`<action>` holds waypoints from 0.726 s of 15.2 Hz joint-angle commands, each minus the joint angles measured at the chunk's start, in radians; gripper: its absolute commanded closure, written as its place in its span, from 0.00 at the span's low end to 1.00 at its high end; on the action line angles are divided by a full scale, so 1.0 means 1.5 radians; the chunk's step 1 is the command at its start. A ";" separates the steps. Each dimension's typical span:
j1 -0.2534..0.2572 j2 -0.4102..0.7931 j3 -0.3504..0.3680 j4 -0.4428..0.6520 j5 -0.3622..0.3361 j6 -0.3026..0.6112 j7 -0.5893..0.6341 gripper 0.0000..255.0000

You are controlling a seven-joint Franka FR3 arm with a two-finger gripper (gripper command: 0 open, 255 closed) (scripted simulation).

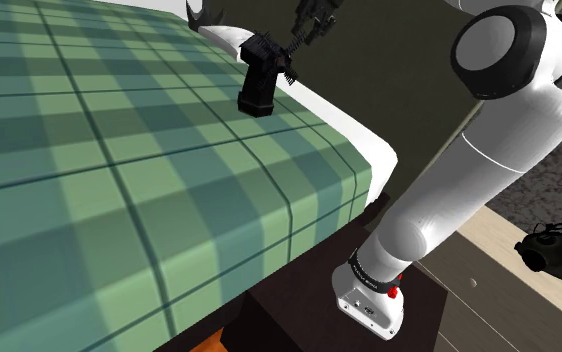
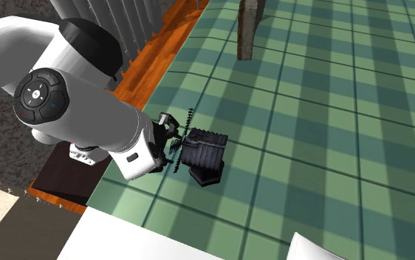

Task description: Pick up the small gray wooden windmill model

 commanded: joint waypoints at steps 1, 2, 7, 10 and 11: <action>0.000 0.001 0.000 -0.001 0.000 0.000 0.000 1.00; 0.000 0.001 0.000 -0.001 0.000 0.000 0.000 1.00; -0.003 0.021 -0.005 0.068 0.008 -0.049 0.010 1.00; -0.006 0.037 -0.008 0.114 0.014 -0.081 0.017 1.00; -0.007 0.043 -0.009 0.131 0.017 -0.091 0.019 1.00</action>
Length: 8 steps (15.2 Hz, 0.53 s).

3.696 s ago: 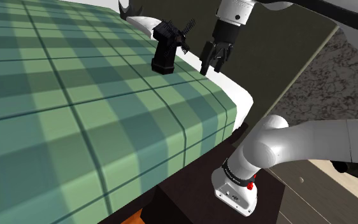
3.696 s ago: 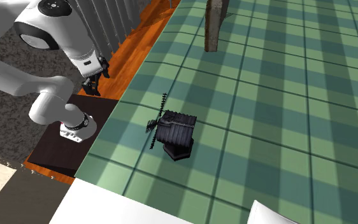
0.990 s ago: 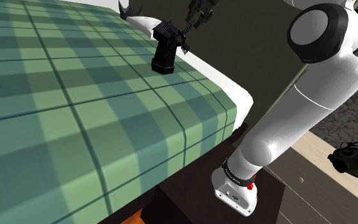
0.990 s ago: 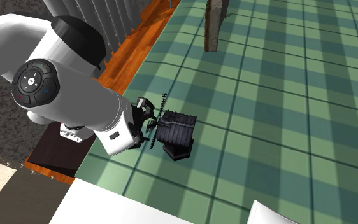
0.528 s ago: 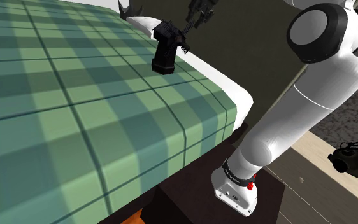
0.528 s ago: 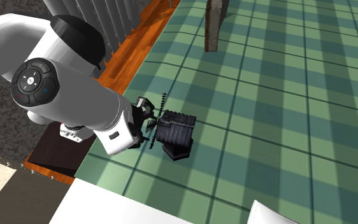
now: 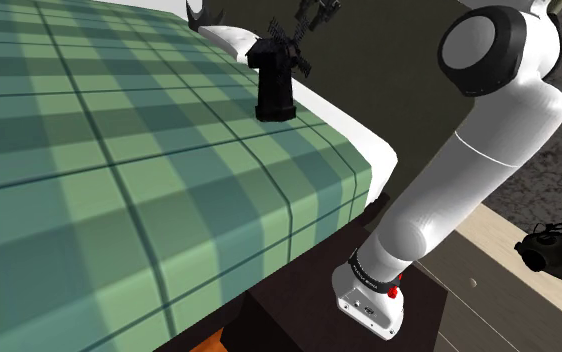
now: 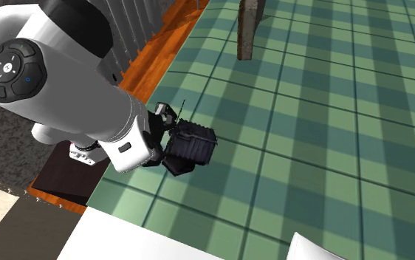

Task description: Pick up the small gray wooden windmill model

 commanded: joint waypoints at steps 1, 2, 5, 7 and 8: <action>-0.002 0.012 -0.002 0.035 0.006 -0.022 0.005 1.00; -0.004 0.018 -0.004 0.052 0.009 -0.033 0.007 1.00; -0.010 0.040 -0.009 0.108 0.021 -0.069 0.013 1.00; -0.013 0.050 -0.010 0.131 0.026 -0.083 0.016 1.00; -0.013 0.050 -0.010 0.131 0.026 -0.083 0.016 1.00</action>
